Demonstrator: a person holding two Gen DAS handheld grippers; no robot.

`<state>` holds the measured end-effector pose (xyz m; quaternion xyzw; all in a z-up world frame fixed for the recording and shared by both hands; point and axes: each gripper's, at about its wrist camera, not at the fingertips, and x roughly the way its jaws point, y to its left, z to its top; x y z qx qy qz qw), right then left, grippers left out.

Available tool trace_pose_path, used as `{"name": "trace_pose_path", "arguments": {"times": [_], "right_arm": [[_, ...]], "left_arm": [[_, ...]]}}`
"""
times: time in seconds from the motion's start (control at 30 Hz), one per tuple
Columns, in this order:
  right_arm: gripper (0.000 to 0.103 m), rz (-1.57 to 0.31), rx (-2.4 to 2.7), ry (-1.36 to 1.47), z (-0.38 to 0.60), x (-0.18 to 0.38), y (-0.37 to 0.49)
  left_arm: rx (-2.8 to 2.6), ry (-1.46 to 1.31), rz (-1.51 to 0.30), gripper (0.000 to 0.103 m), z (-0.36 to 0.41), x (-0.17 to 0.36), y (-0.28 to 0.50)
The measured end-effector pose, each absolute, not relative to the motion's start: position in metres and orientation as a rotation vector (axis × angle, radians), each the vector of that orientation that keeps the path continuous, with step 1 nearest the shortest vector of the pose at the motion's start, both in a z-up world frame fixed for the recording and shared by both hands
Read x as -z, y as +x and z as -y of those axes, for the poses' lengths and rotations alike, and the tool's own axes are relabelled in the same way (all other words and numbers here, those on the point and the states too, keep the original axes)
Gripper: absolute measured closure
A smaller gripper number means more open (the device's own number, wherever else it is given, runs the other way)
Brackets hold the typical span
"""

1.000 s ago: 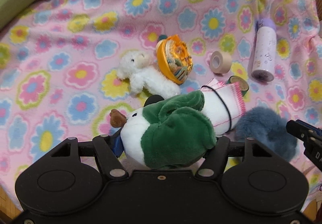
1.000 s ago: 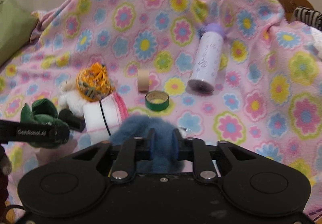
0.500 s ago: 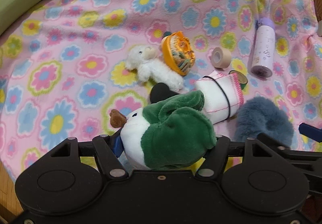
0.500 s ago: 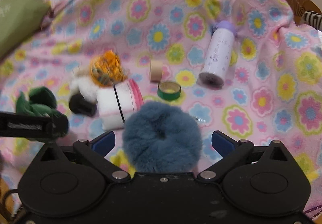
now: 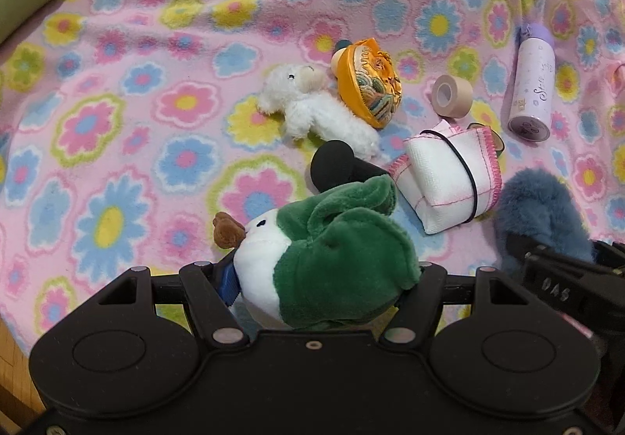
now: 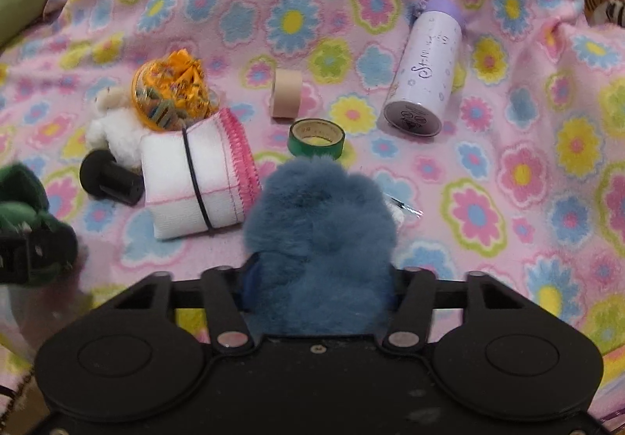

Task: Organize soft objects
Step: 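Grasp the green-and-white plush with the left tool while the right tool lifts the scrunchie, then carry plush and scrunchie to the basket and open both tools inside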

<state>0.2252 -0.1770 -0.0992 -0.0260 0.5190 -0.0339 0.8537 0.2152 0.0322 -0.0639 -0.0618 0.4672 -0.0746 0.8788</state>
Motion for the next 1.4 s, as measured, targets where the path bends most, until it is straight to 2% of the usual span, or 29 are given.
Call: {"name": "trace_pose_path", "arguments": {"times": [0.1, 0.2, 0.77, 1.4], "right_arm": [[0.061, -1.071, 0.084, 0.008, 0.188, 0.092, 0.226], [0.077, -1.031, 0.096, 0.061, 0.199, 0.081, 0.225], [0.079, -0.928, 0.077, 0.176, 0.221, 0.038, 0.201], [0.079, -0.804, -0.049, 0.174, 0.213, -0.033, 0.068]], "left_arm": [[0.162, -0.127, -0.965, 0.039, -0.031, 0.060, 0.214], [0.168, -0.124, -0.947, 0.039, -0.029, 0.052, 0.210], [0.192, -0.085, -0.893, 0.039, -0.017, 0.027, 0.175], [0.205, -0.067, -0.835, 0.039, -0.011, 0.004, 0.076]]}}
